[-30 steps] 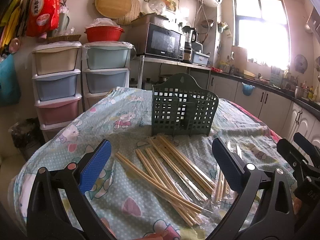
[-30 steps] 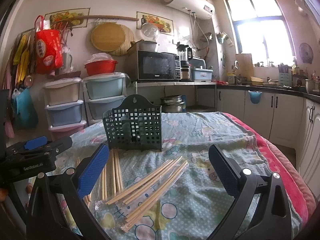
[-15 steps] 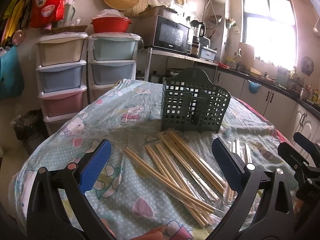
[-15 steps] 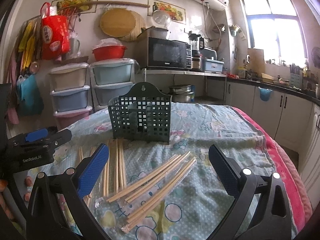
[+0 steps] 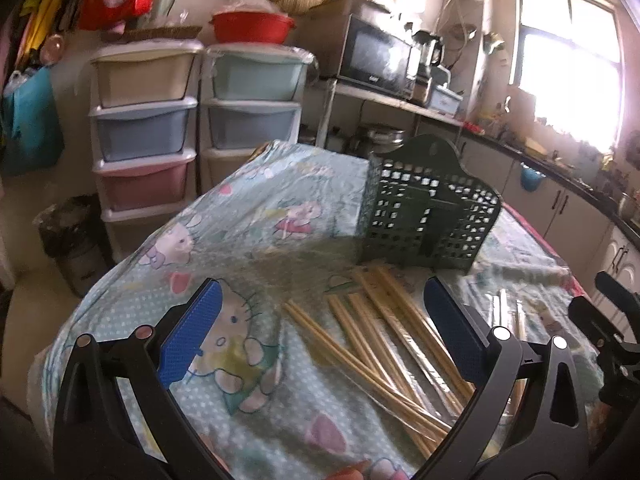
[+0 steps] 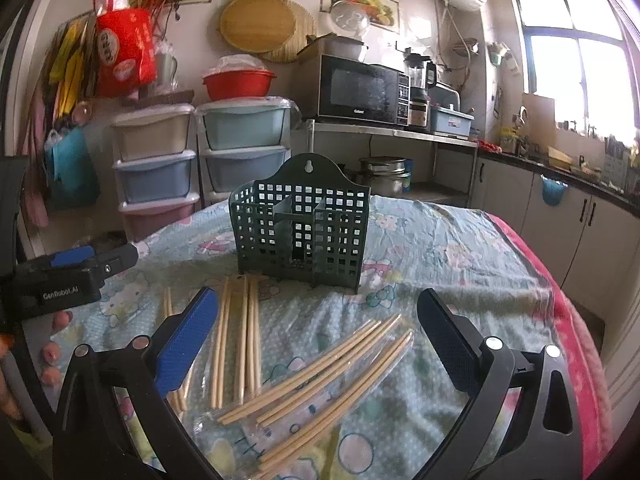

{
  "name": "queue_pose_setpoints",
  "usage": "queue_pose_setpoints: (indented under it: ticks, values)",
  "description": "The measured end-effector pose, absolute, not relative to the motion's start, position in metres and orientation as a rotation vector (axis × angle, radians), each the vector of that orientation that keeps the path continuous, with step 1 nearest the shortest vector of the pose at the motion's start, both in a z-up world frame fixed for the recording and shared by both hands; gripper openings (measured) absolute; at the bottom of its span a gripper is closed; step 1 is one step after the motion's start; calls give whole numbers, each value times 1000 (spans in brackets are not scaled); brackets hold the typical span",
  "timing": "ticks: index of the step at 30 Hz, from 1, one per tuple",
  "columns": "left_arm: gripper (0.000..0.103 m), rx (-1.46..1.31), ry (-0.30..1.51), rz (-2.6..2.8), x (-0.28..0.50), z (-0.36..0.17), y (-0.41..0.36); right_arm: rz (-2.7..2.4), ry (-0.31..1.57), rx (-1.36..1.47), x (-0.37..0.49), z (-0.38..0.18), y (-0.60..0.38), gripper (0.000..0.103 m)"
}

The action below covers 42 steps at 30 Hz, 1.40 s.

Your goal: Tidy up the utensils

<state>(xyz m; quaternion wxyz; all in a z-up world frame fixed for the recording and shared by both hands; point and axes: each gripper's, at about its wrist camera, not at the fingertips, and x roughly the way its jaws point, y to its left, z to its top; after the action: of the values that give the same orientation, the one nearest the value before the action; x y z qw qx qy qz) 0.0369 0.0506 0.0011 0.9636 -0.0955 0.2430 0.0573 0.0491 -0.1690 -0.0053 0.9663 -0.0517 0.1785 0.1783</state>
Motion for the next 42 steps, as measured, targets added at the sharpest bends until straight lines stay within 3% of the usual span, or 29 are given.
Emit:
queue_pose_setpoints:
  ticks: [19, 27, 29, 31, 33, 37, 42]
  values:
    - [92, -284, 733, 8, 102, -26, 74, 349, 564, -93, 124, -14, -179, 97]
    - [71, -393, 873, -21, 116, -53, 88, 346, 724, 48, 166, -33, -207, 96]
    - [67, -414, 893, -28, 118, -57, 88, 344, 756, 64, 174, -38, -211, 93]
    - [63, -417, 905, -21, 121, -60, 89, 348, 792, 72, 180, -43, -213, 78]
    - [62, -426, 906, -16, 125, -61, 91, 345, 833, 83, 188, -50, -216, 73]
    - [56, -423, 911, 2, 133, -63, 93, 341, 885, 102, 201, -59, -222, 53]
    - [55, -404, 914, 13, 140, -63, 91, 326, 951, 138, 218, -73, -228, 43]
